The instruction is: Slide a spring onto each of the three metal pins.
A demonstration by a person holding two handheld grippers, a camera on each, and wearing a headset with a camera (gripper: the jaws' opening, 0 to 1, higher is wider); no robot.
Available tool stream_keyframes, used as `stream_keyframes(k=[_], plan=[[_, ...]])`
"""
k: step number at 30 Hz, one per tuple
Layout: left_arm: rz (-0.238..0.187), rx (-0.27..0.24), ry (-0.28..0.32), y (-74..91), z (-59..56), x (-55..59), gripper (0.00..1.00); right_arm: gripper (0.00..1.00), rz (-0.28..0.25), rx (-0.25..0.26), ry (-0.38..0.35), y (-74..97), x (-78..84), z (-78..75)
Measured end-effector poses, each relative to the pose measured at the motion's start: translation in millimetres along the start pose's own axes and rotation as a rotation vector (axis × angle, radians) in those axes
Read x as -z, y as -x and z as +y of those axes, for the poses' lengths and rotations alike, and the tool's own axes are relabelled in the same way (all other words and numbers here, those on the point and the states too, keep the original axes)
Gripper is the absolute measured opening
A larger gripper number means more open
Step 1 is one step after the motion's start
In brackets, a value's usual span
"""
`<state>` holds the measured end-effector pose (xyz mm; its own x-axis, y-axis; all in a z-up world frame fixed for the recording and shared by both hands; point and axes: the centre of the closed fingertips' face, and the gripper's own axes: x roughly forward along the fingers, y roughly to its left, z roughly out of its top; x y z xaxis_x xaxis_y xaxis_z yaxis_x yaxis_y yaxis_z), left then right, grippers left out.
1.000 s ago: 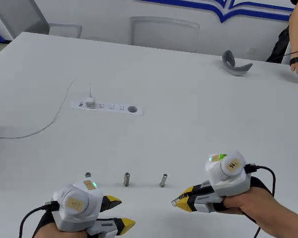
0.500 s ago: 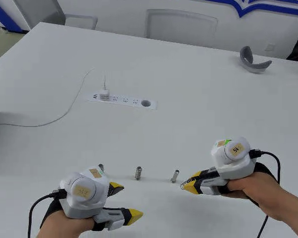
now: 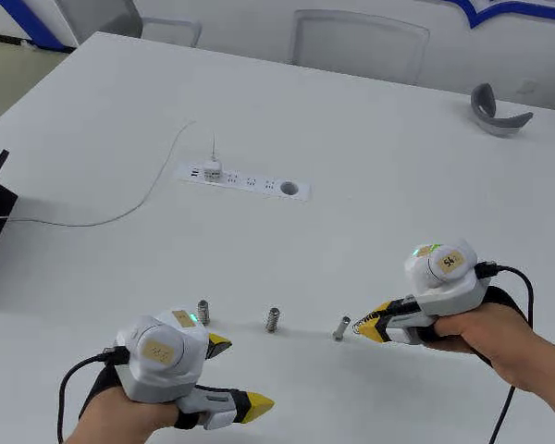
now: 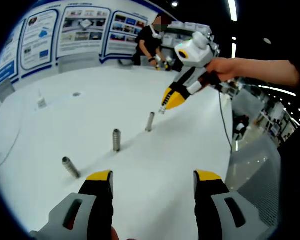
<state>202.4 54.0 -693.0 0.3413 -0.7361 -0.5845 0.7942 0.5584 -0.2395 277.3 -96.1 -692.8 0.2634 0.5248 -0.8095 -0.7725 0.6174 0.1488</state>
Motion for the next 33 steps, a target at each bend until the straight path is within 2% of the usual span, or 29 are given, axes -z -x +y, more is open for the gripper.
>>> stream_keyframes(k=[5, 20, 24, 33], plan=[[0.005, -0.002, -0.008, 1.3, 0.3, 2.4, 0.67, 0.13, 0.004, 0.000, 0.010, -3.8, -4.2, -4.2], [-0.004, -0.010, 0.035, 6.9, 4.4, 7.6, 0.67, 0.13, 0.027, -0.011, 0.036, -13.5, -9.6, -5.8], [-0.015, -0.012, 0.055, 8.8, 5.6, 5.6, 0.66, 0.13, 0.033, -0.010, 0.043, -15.9, -10.3, -5.5], [-0.017, -0.012, 0.060, 7.9, 6.1, 4.4, 0.66, 0.13, 0.057, -0.007, 0.066, -20.9, -8.0, -5.7]])
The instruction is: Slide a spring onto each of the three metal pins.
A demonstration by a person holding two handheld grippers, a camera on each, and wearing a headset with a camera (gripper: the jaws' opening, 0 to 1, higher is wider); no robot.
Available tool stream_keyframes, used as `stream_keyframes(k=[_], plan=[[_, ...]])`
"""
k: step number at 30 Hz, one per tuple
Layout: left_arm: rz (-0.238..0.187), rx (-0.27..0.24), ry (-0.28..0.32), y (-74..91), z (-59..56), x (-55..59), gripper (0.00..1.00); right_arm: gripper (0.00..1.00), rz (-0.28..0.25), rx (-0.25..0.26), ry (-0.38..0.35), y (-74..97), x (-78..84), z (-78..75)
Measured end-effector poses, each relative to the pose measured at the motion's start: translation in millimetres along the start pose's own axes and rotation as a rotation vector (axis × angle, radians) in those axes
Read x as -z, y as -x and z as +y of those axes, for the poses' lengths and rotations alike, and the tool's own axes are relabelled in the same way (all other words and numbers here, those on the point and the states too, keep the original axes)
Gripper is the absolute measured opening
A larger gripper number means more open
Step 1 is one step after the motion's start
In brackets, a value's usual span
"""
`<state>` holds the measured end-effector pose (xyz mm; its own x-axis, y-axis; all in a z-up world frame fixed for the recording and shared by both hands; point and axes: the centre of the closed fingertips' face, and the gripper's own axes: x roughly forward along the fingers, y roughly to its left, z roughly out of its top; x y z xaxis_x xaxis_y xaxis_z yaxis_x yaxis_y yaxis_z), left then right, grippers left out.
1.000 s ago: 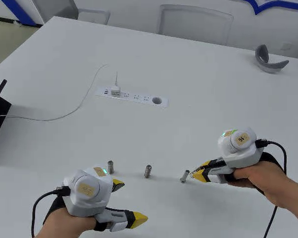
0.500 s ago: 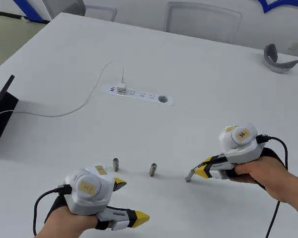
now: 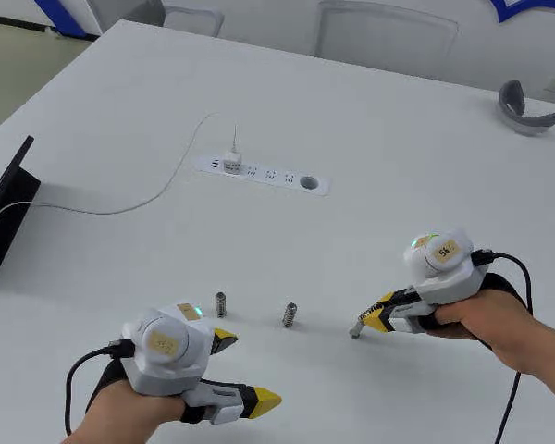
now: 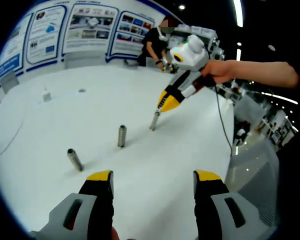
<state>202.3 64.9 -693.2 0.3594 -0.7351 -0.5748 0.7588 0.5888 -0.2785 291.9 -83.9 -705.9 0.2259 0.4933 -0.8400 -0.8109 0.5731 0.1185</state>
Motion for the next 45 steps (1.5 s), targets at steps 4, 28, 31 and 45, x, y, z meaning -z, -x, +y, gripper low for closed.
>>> stream_keyframes(k=[4, 28, 31, 45], plan=[[0.002, 0.000, -0.002, 0.4, -0.1, 0.6, 0.66, 0.13, 0.006, -0.001, 0.001, -1.4, -0.8, -1.1], [-0.014, -0.037, 0.009, 11.3, 11.4, -3.1, 0.67, 0.13, 0.062, 0.004, 0.041, -23.5, 7.2, -1.2], [-0.015, -0.043, 0.011, 12.3, 13.4, -2.8, 0.67, 0.13, 0.062, 0.005, 0.039, -25.9, 8.0, -1.9], [-0.020, -0.071, 0.030, 19.8, 19.8, 0.2, 0.66, 0.13, 0.061, 0.023, 0.030, -41.1, 17.4, -2.8]])
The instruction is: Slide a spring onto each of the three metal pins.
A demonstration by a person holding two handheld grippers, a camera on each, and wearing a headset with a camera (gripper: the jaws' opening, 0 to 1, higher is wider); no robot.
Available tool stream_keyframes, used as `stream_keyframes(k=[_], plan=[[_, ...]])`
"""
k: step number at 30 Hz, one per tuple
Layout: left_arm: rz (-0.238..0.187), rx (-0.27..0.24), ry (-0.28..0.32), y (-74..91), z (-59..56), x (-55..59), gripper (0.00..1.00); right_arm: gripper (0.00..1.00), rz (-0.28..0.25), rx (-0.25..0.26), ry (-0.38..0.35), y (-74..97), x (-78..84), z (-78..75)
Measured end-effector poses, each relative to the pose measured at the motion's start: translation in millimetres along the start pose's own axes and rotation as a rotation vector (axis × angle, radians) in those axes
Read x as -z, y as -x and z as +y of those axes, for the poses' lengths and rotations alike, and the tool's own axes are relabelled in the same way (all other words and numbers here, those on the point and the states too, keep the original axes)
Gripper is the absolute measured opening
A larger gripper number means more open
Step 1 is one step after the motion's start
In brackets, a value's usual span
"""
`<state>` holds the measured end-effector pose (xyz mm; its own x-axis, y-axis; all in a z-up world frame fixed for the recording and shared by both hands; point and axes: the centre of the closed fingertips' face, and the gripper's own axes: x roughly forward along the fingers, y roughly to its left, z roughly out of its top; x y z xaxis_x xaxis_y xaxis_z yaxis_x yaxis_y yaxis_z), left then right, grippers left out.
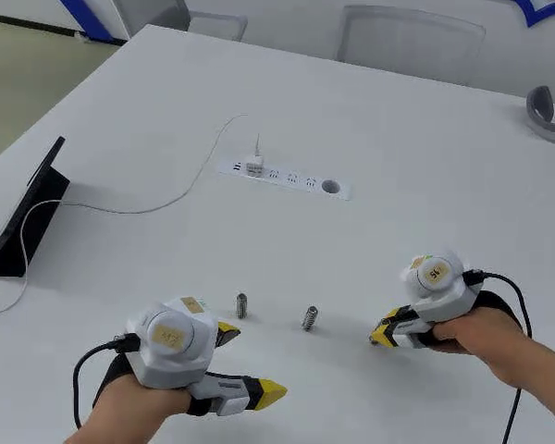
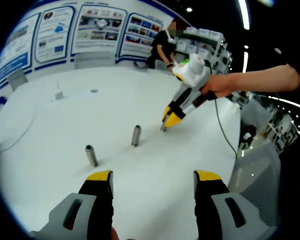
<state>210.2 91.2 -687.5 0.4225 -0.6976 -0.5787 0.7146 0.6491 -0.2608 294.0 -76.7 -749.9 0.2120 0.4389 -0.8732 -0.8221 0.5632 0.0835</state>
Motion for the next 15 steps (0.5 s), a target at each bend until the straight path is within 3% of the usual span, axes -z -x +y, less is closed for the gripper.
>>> stream_keyframes(k=[15], plan=[[-0.001, -0.020, 0.025, 5.8, 6.3, 5.6, 0.66, 0.18, -0.021, 0.010, -0.060, 0.5, 6.8, 2.5]])
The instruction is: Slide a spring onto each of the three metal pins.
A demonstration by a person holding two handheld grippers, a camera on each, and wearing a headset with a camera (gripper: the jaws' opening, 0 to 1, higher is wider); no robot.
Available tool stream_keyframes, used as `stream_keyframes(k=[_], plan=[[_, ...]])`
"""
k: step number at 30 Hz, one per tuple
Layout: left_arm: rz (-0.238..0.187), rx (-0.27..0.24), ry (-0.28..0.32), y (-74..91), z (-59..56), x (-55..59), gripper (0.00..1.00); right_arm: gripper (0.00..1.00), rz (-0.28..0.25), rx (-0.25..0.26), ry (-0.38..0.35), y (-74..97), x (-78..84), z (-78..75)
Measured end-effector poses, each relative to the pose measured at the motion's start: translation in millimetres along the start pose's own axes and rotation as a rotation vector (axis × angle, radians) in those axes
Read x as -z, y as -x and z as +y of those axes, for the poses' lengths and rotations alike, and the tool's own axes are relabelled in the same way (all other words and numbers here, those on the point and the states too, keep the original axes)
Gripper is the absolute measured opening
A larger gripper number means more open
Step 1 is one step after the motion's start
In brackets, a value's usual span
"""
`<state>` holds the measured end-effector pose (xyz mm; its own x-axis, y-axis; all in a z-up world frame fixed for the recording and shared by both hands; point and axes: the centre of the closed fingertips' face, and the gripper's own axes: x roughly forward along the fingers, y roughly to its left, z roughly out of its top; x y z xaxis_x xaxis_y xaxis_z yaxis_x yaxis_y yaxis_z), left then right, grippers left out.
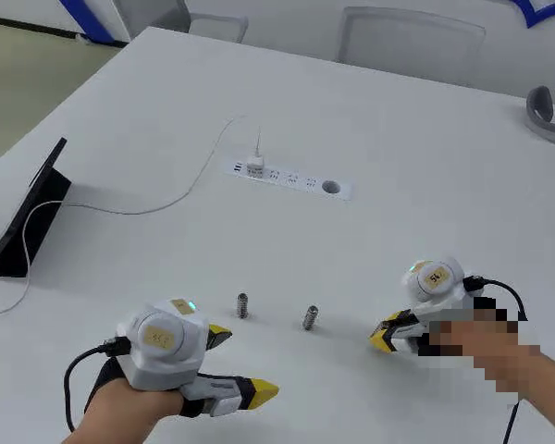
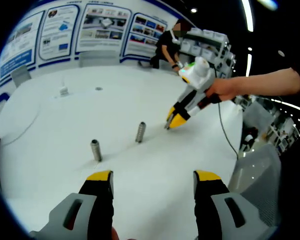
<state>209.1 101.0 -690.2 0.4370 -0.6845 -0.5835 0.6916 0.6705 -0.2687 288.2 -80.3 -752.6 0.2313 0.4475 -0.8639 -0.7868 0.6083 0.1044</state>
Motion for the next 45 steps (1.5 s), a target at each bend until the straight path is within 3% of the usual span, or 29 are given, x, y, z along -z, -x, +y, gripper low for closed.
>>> stream_keyframes(k=[18, 24, 31, 37, 45], plan=[[0.005, -0.023, 0.012, 7.9, 17.9, 2.7, 0.67, 0.39, -0.066, 0.032, -0.091, 7.8, 26.3, 17.4], [0.004, -0.022, 0.015, 8.8, 20.2, 1.8, 0.67, 0.46, -0.129, 0.045, -0.124, 13.8, 24.0, 24.4], [0.003, -0.020, 0.012, 8.1, 23.9, -1.1, 0.67, 0.51, -0.167, 0.051, -0.143, 19.5, 24.3, 34.9], [0.000, -0.020, 0.014, 7.4, 25.8, -2.4, 0.67, 0.54, -0.210, 0.053, -0.210, 21.5, 25.9, 45.7], [-0.011, -0.039, 0.031, 12.0, 34.4, -3.6, 0.67, 0.59, -0.291, 0.090, -0.256, 27.0, 18.1, 53.4]])
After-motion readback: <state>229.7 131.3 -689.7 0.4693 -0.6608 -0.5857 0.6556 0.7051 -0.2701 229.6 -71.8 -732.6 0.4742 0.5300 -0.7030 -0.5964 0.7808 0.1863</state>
